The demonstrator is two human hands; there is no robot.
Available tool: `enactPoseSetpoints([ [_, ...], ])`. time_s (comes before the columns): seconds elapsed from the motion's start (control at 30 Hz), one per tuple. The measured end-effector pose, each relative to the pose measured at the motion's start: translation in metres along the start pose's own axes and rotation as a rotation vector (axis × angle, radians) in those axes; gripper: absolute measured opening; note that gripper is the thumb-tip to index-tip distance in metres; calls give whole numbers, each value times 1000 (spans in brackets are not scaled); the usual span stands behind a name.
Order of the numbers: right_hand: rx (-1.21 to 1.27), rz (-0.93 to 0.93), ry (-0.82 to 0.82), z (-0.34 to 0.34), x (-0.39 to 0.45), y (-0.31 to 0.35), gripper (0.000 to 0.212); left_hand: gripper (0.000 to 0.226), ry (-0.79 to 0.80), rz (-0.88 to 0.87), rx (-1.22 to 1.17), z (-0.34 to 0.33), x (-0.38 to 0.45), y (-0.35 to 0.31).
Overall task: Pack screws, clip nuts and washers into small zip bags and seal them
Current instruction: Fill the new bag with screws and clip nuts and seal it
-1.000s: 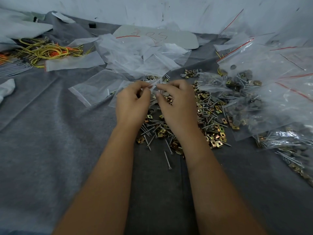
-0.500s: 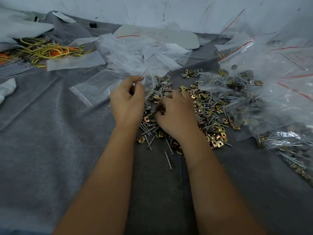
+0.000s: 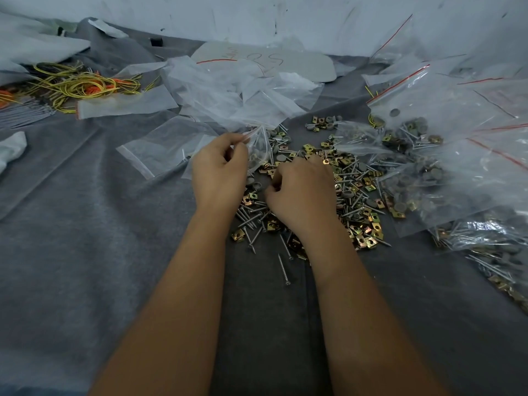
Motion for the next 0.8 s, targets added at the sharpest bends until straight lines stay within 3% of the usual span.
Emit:
enactPoseSetpoints([
  [0.23, 64, 51, -100, 10, 0, 8, 17, 24, 20, 7, 28, -1, -2, 0],
  [0.3, 232, -24, -190, 19, 0, 1, 13, 23, 32, 7, 52, -2, -2, 0],
  [0.4, 694, -164, -270, 24, 1, -16, 9, 22, 61, -5, 111, -5, -3, -3],
  [0.57, 1251, -253, -116, 10, 2, -17, 15, 20, 89, -23, 151, -8, -5, -6],
  [0.8, 1405, -276, -37, 0, 5, -14, 18, 21, 82, -9, 104, -7, -4, -4],
])
Point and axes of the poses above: each hand's wrist, its own x-axis towards the middle knuckle, its own z-axis out of the back of the hand, y = z × x, the point moved 8 cm from there along x, towards the middle knuckle, and after that the axes turned 12 degrees about -x, right-handed, at the moved point
